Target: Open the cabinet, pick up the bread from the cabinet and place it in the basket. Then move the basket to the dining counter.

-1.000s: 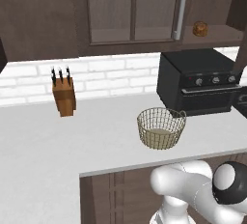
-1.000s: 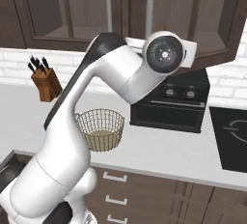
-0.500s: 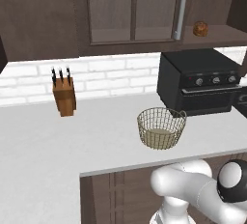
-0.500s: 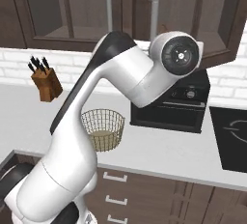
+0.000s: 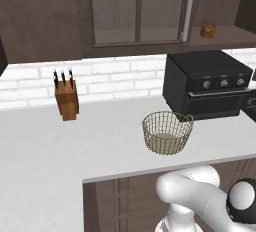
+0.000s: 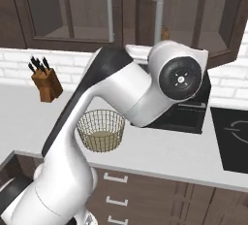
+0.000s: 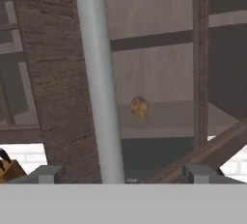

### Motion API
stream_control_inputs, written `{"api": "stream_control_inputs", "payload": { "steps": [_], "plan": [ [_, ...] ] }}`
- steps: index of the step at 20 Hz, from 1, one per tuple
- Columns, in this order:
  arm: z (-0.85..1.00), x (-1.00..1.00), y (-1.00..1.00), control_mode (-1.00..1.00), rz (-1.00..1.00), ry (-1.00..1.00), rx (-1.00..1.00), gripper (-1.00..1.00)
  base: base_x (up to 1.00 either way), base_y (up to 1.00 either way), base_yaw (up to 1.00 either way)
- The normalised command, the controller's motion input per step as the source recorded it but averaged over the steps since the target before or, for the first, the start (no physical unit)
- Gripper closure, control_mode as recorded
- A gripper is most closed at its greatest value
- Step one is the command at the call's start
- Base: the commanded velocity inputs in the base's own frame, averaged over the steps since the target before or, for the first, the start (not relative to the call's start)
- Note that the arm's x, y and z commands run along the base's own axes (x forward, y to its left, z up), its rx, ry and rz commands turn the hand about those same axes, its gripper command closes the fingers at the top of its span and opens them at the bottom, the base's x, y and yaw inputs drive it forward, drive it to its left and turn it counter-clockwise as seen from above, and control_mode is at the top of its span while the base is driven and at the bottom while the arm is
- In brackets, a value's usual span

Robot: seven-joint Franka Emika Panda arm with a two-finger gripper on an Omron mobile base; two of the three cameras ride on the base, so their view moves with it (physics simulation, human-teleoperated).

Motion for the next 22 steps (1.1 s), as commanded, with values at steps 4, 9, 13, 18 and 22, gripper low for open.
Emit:
{"api": "stream_control_inputs", "payload": {
  "steps": [4,9,13,18,22],
  "plan": [
    [0.27,-0.81,0.01,-1.00,-0.05,-0.10,-0.02,-1.00,0.00,0.00,0.00],
    [0.00,-0.97,0.64,-1.00,-0.27,0.00,-0.19,-1.00,0.00,0.00,0.00],
    [0.06,-0.36,1.00,-1.00,-0.18,0.16,-0.53,-1.00,0.00,0.00,0.00],
    [-0.06,-0.16,0.43,-1.00,-0.06,0.10,-0.63,-1.00,0.00,0.00,0.00],
    [-0.16,0.38,0.65,-1.00,-0.04,0.24,-0.89,-1.00,0.00,0.00,0.00]
  ]
}}
